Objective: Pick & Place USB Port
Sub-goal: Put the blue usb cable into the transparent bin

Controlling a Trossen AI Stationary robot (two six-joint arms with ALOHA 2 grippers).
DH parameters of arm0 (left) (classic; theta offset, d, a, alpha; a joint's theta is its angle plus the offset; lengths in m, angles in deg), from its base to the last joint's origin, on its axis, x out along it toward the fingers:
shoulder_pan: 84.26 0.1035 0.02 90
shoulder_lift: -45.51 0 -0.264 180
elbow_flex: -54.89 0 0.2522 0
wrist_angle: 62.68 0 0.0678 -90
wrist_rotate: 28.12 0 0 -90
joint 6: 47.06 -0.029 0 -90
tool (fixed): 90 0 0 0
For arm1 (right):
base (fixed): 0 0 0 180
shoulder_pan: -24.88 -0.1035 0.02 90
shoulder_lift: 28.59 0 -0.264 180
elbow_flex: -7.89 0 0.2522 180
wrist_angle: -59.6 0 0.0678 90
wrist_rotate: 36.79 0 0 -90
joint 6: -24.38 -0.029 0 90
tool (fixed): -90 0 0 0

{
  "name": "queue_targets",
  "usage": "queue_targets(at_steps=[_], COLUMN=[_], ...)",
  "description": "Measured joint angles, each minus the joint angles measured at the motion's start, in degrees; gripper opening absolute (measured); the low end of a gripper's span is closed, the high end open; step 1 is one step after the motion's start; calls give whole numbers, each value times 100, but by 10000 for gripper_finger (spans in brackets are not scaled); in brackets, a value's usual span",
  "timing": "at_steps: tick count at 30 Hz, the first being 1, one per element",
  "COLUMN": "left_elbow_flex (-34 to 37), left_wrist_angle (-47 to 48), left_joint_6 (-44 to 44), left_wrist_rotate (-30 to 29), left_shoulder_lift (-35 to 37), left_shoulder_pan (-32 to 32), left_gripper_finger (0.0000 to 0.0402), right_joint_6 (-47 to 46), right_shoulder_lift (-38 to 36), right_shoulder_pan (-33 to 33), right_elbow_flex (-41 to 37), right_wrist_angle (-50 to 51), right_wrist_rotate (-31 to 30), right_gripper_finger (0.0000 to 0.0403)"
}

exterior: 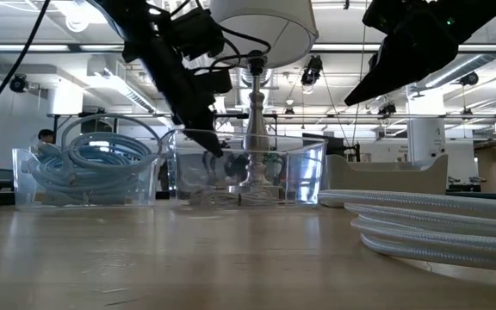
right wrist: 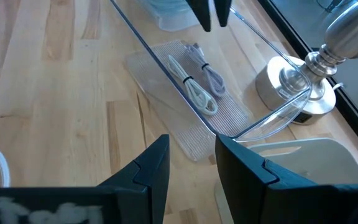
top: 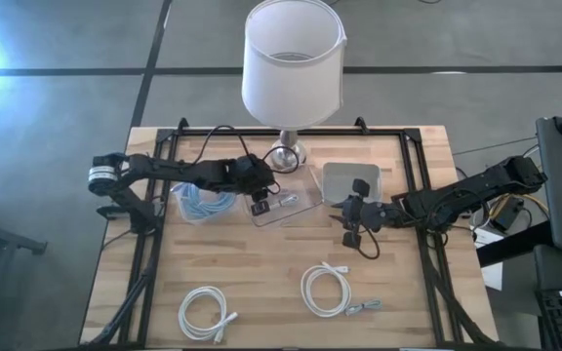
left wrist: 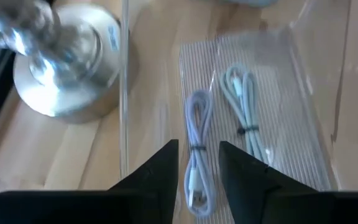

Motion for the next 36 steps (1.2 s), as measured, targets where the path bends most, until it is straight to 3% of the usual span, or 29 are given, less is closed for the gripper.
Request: queue_targets(at_steps=[14,24,36], left_elbow_flex=[-287,-289,-165], left_wrist_angle=[-231,-234,-88], left_joint_6=[-220,-694,-903], left_wrist_rotate=[2,2,2], left_shoulder_lift=[114,1201,1871], left_shoulder_pan=[-43,-88,-94], left_gripper_finger=[120,120,120], right_joint_6=[-42,-196,-847], right_shoulder_lift=[0,2,2], right_shoulder_pan=[0,0,-174], right_elbow_flex=[-83,-80,296], right_wrist_angle=[-29,-447,-413], right_wrist_rotate=[-2,46,1415], right_gripper_finger=[123,123,170])
